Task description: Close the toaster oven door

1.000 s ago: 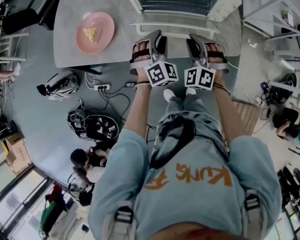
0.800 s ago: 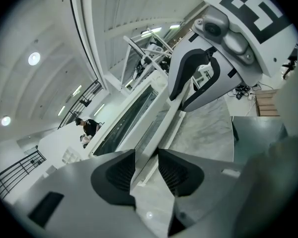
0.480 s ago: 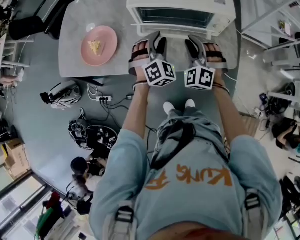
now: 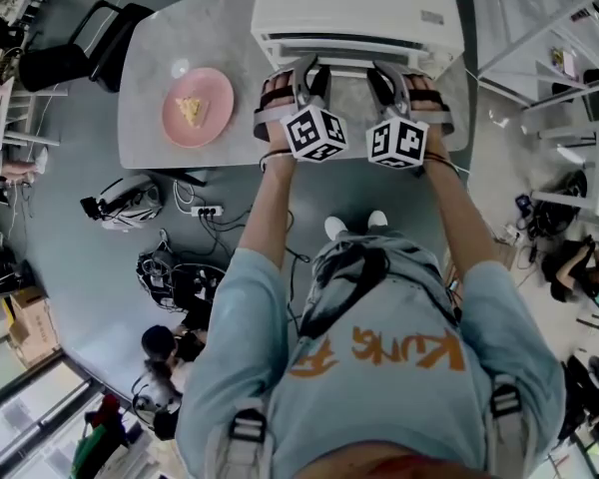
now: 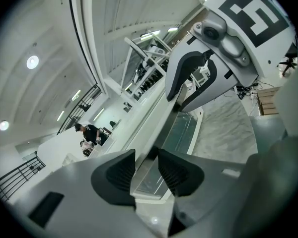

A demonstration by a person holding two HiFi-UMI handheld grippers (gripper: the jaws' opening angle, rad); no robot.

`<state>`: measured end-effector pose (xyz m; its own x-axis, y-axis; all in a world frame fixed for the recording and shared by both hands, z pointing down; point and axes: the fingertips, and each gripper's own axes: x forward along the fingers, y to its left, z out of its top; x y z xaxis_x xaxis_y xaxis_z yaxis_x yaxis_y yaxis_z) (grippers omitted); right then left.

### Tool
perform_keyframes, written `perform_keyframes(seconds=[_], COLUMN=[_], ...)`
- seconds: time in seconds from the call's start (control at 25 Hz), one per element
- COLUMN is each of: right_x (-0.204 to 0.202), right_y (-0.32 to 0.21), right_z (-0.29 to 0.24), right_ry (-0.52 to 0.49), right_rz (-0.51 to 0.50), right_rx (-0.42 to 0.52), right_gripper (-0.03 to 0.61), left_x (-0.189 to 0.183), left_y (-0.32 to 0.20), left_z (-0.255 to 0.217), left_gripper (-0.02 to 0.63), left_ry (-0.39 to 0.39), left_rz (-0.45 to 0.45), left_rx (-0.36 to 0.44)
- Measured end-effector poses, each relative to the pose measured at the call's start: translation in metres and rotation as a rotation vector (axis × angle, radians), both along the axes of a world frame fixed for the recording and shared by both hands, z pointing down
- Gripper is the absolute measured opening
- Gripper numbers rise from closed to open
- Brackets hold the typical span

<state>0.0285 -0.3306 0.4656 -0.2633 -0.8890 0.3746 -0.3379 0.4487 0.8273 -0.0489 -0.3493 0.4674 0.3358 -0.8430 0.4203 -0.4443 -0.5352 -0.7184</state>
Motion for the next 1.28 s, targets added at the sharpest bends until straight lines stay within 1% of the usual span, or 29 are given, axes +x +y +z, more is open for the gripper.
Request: perform_keyframes(seconds=[0.24,0.52,0.64,0.76,0.84,0.88,0.96,1.04,1.08,1.16,1.28], right_x=[0.003,0.003,0.003,0.005,0.005,0.004,0.002,0.002,0.003,0.006,0.011], right_y=[-0.018,-0.021,-0.019,-0.019,-0.017,-0.015,-0.011,-0.009,-0.009,-0.012,-0.015], right_z=[-0.003,-0.004,-0.005,-0.005,-0.008,-0.011,-0.025,-0.044,-0.053,-0.069,-0.088], right_ry=[-0.007,-0.020,-0.041,-0.058,-0.083,-0.112,-0.210,-0.335,-0.400,-0.520,-0.670], right_rz=[0.002,0.000,0.009,0.024,0.032,0.034,0.035,0.044,0.053,0.077,0.119], right_rx=[-0.012,-0.019,-0.039,-0.061,-0.080,-0.088,-0.092,-0.080,-0.074,-0.066,-0.068], right_gripper=[0.086,0.087,0.091,0.092,0.089,0.094,0.093,0.083,0.078,0.055,0.017], left_x=[0.003,0.003,0.002,0.002,0.002,0.001,-0.002,-0.004,-0.005,-0.010,-0.022], left_y=[-0.018,-0.020,-0.018,-0.018,-0.015,-0.013,-0.009,-0.004,-0.003,-0.001,0.004], left_z=[-0.004,-0.005,-0.006,-0.007,-0.010,-0.013,-0.021,-0.034,-0.042,-0.059,-0.082], left_gripper=[0.130,0.130,0.135,0.140,0.140,0.140,0.140,0.140,0.140,0.137,0.119], left_ry=[-0.003,0.013,0.049,0.093,0.152,0.191,0.251,0.307,0.355,0.486,0.667], left_rz=[0.003,0.010,0.006,-0.010,-0.022,-0.025,-0.031,-0.036,-0.042,-0.072,-0.144], left_rx=[-0.004,-0.006,-0.022,-0.063,-0.105,-0.124,-0.136,-0.117,-0.108,-0.100,-0.088])
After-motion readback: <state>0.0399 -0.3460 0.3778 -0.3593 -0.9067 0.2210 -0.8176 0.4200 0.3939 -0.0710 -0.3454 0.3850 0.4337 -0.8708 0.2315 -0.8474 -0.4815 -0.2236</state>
